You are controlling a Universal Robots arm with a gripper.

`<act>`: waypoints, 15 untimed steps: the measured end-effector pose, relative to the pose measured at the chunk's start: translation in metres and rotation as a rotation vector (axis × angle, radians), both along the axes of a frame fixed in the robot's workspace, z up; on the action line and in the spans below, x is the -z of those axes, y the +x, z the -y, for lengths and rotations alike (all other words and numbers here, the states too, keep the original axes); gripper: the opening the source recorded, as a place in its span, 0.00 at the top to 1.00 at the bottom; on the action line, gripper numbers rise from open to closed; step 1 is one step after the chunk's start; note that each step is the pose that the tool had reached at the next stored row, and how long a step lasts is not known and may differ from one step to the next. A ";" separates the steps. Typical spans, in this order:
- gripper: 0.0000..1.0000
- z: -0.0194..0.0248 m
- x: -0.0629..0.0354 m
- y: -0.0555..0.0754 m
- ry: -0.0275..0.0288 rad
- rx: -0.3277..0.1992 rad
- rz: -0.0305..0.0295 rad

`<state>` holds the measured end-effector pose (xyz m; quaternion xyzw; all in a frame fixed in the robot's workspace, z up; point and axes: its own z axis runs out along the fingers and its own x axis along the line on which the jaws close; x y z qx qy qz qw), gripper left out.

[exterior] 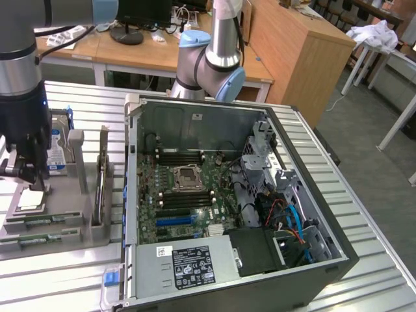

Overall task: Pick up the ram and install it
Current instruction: 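Pick up the ram and move it above insertion slot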

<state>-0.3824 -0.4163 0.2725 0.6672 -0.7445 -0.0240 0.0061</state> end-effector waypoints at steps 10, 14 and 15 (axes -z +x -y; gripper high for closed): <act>0.70 0.0000 0.0097 0.000 0.0000 0.000 0.0000; 0.70 0.0000 0.0101 0.000 -0.0001 0.000 -0.0002; 0.70 0.0000 0.0102 0.000 -0.0001 0.000 -0.0001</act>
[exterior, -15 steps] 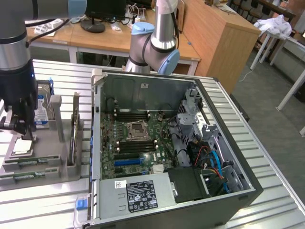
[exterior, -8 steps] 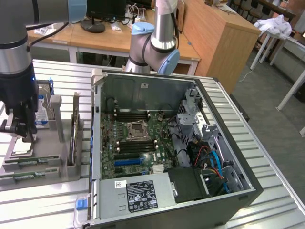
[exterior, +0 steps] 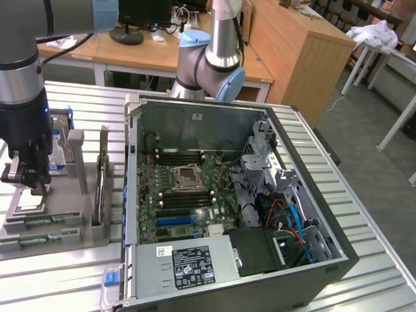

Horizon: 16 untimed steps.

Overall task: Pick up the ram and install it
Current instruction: 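Pick up the ram and move it above insertion slot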

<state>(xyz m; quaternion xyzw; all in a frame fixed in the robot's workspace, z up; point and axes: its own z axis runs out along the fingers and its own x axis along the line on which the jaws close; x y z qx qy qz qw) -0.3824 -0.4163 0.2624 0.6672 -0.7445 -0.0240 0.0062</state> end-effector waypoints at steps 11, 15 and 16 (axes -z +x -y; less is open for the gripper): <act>0.70 0.0059 0.0001 0.000 0.0001 -0.003 0.0001; 0.70 0.0100 0.0001 -0.001 0.0001 -0.006 0.0002; 0.70 0.0110 0.0001 -0.001 0.0001 -0.007 0.0001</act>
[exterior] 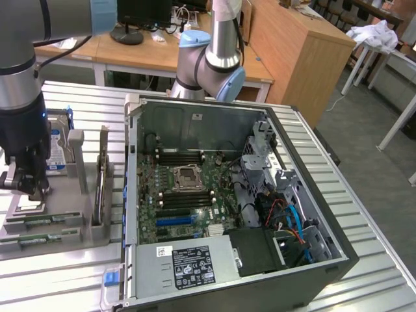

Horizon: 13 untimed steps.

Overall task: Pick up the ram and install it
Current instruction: 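Pick up the ram and move it above insertion slot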

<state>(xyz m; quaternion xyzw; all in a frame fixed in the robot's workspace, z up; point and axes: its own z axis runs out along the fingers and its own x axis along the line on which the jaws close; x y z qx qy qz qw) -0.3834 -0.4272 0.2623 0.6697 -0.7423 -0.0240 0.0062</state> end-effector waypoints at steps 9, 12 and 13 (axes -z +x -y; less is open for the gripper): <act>0.70 0.0086 0.0000 -0.002 0.0000 -0.007 0.0001; 0.70 0.0117 0.0000 -0.003 -0.0001 -0.010 0.0000; 0.70 0.0127 -0.0001 -0.003 -0.0001 -0.011 -0.0001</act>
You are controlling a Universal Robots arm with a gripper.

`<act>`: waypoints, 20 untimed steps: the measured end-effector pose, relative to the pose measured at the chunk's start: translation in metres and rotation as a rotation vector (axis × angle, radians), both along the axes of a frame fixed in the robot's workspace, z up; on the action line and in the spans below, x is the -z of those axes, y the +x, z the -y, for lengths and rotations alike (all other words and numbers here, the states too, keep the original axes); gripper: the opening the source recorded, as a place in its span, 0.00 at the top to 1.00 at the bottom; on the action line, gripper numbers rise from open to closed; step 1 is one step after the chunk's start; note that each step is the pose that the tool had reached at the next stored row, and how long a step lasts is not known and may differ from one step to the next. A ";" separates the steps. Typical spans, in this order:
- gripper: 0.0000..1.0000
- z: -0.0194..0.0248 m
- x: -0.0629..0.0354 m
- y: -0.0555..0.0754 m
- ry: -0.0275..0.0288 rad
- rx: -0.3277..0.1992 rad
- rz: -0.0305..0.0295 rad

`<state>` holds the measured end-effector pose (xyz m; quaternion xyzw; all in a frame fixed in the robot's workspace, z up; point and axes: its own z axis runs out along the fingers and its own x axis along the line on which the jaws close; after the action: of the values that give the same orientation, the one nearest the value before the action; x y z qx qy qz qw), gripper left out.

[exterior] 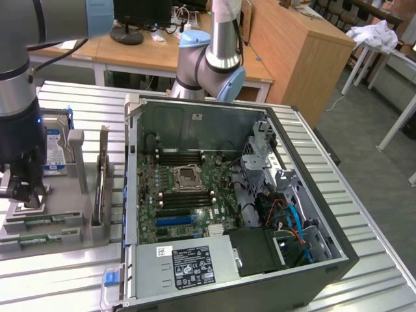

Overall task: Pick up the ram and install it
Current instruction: 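Pick up the ram and move it above insertion slot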

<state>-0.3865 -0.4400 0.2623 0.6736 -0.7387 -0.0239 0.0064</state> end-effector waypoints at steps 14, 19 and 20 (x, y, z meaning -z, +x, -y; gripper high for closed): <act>0.70 0.0117 0.0001 -0.004 0.0001 -0.014 0.0001; 0.70 0.0141 0.0000 -0.004 -0.0001 -0.018 0.0000; 0.70 0.0141 0.0001 -0.004 0.0000 -0.018 0.0000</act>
<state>-0.3909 -0.4541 0.2623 0.6804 -0.7324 -0.0239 0.0066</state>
